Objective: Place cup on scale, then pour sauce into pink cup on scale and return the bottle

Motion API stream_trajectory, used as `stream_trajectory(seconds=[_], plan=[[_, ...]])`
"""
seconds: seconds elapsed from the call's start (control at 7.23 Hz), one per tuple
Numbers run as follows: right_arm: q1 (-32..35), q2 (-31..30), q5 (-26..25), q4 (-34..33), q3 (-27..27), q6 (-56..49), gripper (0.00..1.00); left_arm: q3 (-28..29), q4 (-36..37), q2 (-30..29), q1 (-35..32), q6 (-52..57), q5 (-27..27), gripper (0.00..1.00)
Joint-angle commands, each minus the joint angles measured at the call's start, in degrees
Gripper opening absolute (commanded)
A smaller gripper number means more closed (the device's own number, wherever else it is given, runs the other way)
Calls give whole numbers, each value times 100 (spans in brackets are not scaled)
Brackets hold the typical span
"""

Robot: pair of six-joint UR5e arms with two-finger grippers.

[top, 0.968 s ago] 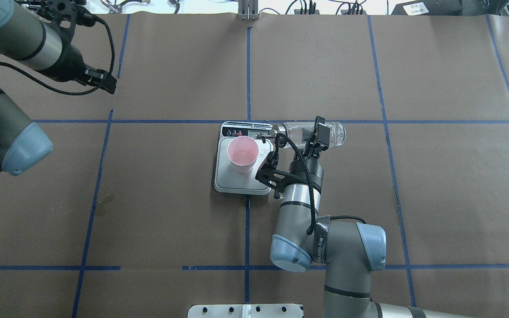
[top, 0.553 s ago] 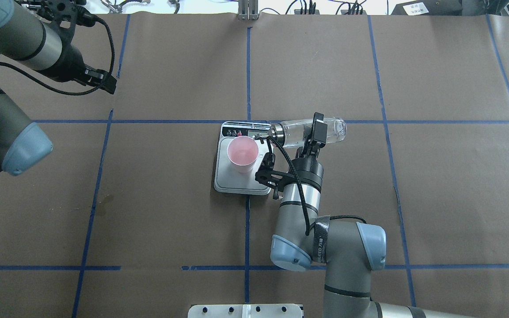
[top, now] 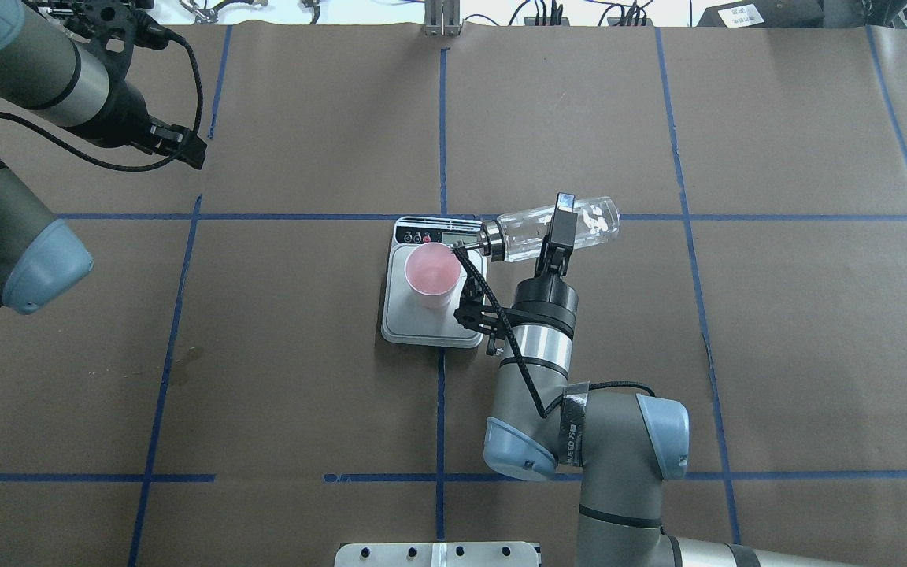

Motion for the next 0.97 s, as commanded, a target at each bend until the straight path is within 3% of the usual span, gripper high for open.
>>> stream_trajectory(seconds=[0.0,0.83], plan=[[85,13,-95,0,6,-416,0,-28,0,1,0,-7,0,74],[156,22,-288,0,14,-1303,0,-63,0,10,0,-51,-88,74]])
